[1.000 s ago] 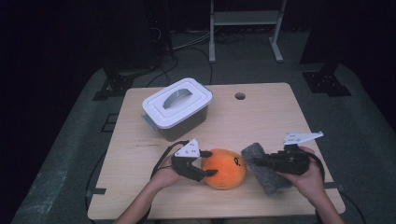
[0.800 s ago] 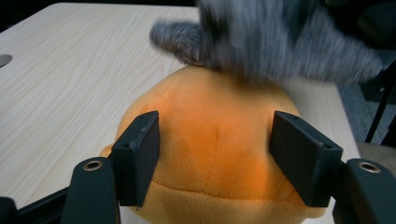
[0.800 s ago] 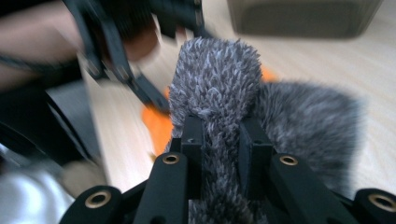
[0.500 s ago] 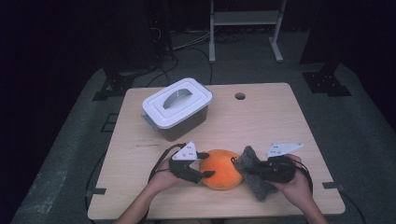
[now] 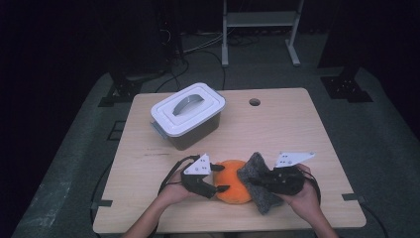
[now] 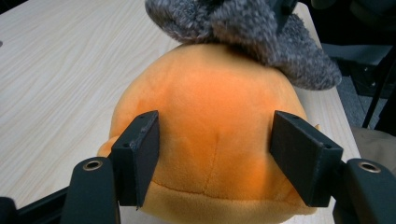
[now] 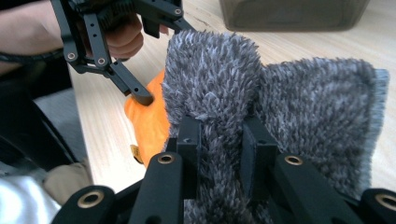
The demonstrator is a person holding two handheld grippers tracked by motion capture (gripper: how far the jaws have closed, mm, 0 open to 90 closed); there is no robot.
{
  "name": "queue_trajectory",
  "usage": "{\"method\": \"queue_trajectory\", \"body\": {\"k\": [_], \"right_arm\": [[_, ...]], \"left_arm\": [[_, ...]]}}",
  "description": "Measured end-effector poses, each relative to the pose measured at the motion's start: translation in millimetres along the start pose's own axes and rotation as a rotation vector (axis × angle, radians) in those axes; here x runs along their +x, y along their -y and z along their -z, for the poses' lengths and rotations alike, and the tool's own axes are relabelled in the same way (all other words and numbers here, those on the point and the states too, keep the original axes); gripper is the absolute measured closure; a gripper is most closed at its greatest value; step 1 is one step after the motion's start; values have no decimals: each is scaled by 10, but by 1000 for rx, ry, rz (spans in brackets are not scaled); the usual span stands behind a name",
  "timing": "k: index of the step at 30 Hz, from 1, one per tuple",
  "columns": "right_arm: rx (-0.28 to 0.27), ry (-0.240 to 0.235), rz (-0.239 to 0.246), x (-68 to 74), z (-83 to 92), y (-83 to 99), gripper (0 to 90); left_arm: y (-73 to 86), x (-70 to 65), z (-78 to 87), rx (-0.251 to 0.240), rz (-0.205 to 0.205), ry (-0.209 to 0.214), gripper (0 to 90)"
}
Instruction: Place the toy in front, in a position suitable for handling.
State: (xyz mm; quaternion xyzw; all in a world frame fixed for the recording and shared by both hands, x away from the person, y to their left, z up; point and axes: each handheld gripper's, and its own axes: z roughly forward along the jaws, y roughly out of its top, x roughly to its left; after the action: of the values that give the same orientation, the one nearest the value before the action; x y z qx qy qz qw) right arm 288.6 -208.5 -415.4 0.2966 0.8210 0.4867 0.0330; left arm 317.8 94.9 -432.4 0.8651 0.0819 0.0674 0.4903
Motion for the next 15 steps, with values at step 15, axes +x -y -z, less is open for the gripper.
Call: {"method": "queue_trajectory", "body": {"k": [15], "right_arm": [[-60,-40,51,176,59,-13,719]], "left_arm": [[-15,33,-46,12,77,-51,347]]}}
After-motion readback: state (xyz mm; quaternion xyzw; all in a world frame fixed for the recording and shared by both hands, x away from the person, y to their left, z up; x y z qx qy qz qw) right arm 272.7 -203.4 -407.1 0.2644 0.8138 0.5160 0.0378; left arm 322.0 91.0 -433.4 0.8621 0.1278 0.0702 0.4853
